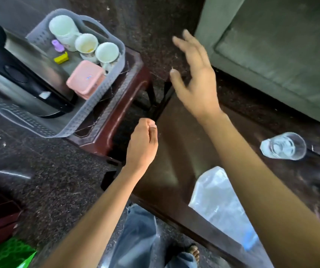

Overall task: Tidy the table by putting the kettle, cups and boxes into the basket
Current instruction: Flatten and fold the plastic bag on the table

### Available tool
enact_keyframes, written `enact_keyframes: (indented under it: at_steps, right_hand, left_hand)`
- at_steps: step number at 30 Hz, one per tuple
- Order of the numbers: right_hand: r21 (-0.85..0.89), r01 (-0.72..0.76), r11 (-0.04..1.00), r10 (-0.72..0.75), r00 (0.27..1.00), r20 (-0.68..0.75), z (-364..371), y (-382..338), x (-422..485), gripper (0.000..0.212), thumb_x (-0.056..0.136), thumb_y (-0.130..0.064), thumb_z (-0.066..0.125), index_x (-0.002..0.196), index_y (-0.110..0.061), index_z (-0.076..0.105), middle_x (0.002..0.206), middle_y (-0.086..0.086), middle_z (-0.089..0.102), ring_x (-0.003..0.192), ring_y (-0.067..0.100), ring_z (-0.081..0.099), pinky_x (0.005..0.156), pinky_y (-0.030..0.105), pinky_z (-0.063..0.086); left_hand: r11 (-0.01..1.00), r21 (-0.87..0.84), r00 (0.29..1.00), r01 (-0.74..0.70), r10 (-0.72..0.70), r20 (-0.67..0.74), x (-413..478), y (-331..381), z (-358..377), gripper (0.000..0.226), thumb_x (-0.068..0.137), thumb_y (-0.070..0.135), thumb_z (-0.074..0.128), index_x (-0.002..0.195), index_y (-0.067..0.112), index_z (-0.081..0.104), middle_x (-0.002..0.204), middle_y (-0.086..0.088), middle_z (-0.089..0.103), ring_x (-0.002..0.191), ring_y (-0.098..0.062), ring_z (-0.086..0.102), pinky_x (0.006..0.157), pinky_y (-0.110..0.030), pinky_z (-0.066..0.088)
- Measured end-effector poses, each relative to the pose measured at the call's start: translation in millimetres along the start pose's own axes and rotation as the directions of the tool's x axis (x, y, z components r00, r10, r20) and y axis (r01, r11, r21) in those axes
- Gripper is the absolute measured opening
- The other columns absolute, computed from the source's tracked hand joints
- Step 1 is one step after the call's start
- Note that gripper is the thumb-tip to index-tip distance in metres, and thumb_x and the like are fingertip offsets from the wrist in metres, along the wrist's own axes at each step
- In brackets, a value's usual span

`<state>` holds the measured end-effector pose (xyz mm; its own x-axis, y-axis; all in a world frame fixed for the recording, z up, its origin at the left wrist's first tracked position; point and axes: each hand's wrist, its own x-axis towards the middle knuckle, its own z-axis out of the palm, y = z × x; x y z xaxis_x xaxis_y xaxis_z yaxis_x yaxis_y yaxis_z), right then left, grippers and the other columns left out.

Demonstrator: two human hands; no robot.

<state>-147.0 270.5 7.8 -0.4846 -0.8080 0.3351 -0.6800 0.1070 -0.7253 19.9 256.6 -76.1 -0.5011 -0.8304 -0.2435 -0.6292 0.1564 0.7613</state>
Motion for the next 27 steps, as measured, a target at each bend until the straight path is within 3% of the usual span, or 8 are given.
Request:
enact_keyframes:
  at_steps: [4,9,12,14,17,19,22,27]
  right_hand:
    - [-0.089,-0.168,0.982,0.147,0.968,-0.202,-46.2,30.4,-113.2,0.045,0.092,0.000,0.051,0.136,0.000,0.047,0.151,0.019,0.036,0.144,0.028,0.030,0.118,0.042,0.028]
    - [-0.133,-0.398,0.908,0.363,0.904,-0.226,-65.6,62.4,-251.3,0.047,0.098,-0.006,0.047,0.144,-0.003,0.038,0.158,0.011,0.021,0.150,0.020,0.012,0.122,0.035,0.017]
    - [-0.100,-0.429,0.898,0.406,0.894,-0.191,-56.1,81.6,-314.6,0.042,0.101,-0.018,0.038,0.140,-0.003,0.042,0.156,0.011,0.025,0.149,0.021,0.016,0.121,0.040,0.019]
    - [-0.128,-0.434,0.892,0.417,0.899,-0.135,-45.0,95.7,-343.6,0.042,0.101,-0.021,0.036,0.140,-0.006,0.042,0.154,0.010,0.029,0.147,0.019,0.020,0.120,0.043,0.021]
    - [-0.195,-0.509,0.838,0.513,0.858,-0.035,-24.8,112.9,-362.4,0.050,0.100,-0.027,0.030,0.144,-0.006,0.039,0.156,0.013,0.029,0.148,0.020,0.017,0.121,0.044,0.016]
    - [-0.268,-0.550,0.791,0.576,0.817,0.024,-13.5,121.9,-370.8,0.060,0.101,-0.041,0.019,0.149,-0.007,0.031,0.159,0.013,0.024,0.149,0.019,0.010,0.122,0.044,0.011]
    - [-0.437,-0.572,0.694,0.650,0.759,0.040,-7.7,134.3,-384.4,0.066,0.098,-0.055,0.013,0.152,-0.020,0.027,0.160,0.012,0.019,0.149,0.027,0.012,0.121,0.049,0.012]
    - [-0.559,-0.688,0.464,0.729,0.655,-0.201,-23.5,150.1,-398.8,0.076,0.091,-0.066,0.028,0.153,-0.024,0.021,0.161,0.009,0.018,0.149,0.028,0.015,0.120,0.050,0.007]
  left_hand:
    - [0.989,0.035,0.987,-0.142,0.139,0.074,-37.3,18.0,46.6,0.018,0.098,0.022,0.042,0.111,0.015,0.053,0.103,0.002,0.061,0.095,-0.017,0.064,0.086,-0.031,0.052]
    - [0.911,0.117,0.916,-0.396,0.382,0.127,-98.2,22.0,109.6,0.018,0.093,0.008,0.050,0.111,0.008,0.053,0.111,-0.006,0.057,0.098,-0.020,0.059,0.083,-0.035,0.053]
    - [0.842,0.188,0.859,-0.506,0.470,0.205,-130.1,9.4,146.3,0.030,0.091,0.007,0.051,0.121,0.008,0.049,0.126,-0.009,0.053,0.117,-0.023,0.053,0.098,-0.031,0.047]
    - [0.740,0.249,0.776,-0.625,0.554,0.300,-140.1,-5.8,171.8,0.036,0.092,0.008,0.047,0.128,0.004,0.047,0.138,-0.014,0.048,0.131,-0.025,0.045,0.110,-0.034,0.038]
    - [0.541,0.444,0.698,-0.714,0.510,0.502,-139.5,-29.1,202.5,0.053,0.093,0.019,0.032,0.142,0.001,0.034,0.153,-0.017,0.031,0.144,-0.031,0.025,0.118,-0.042,0.023]
    - [0.457,0.555,0.719,-0.695,0.417,0.556,-138.5,-40.3,215.8,0.061,0.091,0.027,0.026,0.148,0.006,0.023,0.157,-0.015,0.021,0.146,-0.033,0.017,0.119,-0.048,0.019]
    - [0.476,0.587,0.754,-0.655,0.359,0.551,-139.5,-52.2,223.4,0.064,0.091,0.035,0.027,0.150,0.014,0.017,0.159,-0.011,0.018,0.147,-0.029,0.015,0.120,-0.047,0.011]
    - [0.590,0.569,0.815,-0.572,0.327,0.479,-139.6,-51.4,222.5,0.068,0.094,0.050,0.035,0.152,0.018,0.016,0.161,-0.011,0.009,0.149,-0.027,0.010,0.120,-0.048,0.009]
